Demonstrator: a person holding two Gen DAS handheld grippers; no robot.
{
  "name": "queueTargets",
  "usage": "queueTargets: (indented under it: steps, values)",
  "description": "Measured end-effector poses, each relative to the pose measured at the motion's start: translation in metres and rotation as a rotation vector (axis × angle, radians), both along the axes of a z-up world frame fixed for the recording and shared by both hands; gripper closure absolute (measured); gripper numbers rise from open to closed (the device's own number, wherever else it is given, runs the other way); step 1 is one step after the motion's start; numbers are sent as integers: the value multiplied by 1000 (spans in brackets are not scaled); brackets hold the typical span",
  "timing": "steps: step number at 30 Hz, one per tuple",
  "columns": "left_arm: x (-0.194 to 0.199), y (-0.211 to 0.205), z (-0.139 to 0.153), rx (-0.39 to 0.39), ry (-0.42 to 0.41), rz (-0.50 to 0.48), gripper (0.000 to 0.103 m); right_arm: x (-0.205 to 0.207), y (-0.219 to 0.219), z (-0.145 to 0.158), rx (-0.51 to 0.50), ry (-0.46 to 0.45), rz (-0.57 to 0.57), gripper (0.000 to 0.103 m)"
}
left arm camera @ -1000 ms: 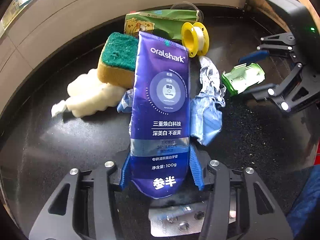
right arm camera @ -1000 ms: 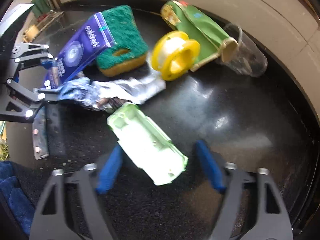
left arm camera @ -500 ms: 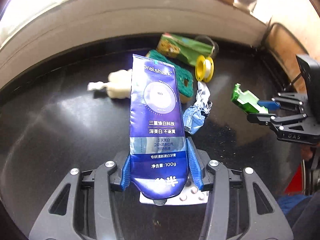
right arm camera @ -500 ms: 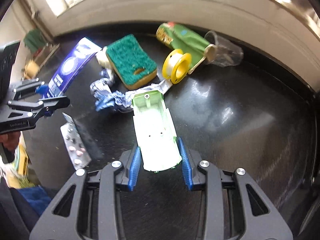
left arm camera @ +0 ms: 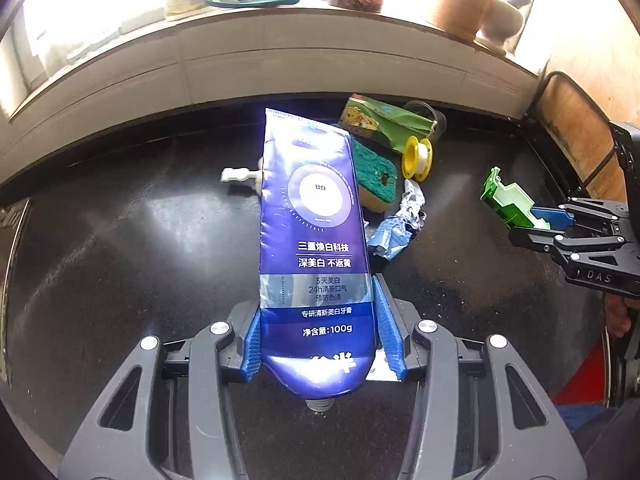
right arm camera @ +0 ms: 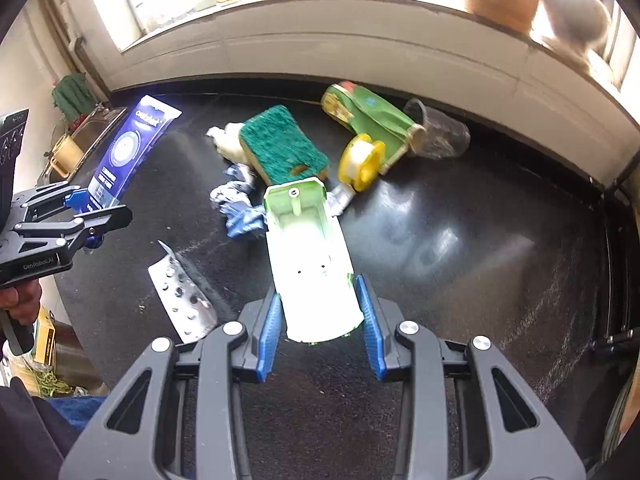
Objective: Collect trash
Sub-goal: 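Carry tube and green piece to the bin and open both tools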
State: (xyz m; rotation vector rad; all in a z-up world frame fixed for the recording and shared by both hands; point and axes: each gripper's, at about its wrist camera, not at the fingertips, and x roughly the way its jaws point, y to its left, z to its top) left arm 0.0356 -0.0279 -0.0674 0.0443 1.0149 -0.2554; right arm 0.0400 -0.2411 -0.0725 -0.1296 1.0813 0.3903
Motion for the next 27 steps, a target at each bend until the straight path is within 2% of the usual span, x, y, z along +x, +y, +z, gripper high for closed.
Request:
queueTargets:
  steps: [6,9,15,22,27]
  values:
    - [-22,41,12,8,-28,126,56,5,49,16,5,-36,99,66]
    - [-44,76,17,25,-44,230,56,5,89,22,18,-44,181,66]
    - [-100,147,15,53,-36,448,56,-12,196,23,44,-39,419,66]
    - [-201,235,-21,67,45,742,56,-87,346,-9,46,53,780,66]
    - [-270,284,-57,32,118,919,56,-145,425,-41,18,162,950,66]
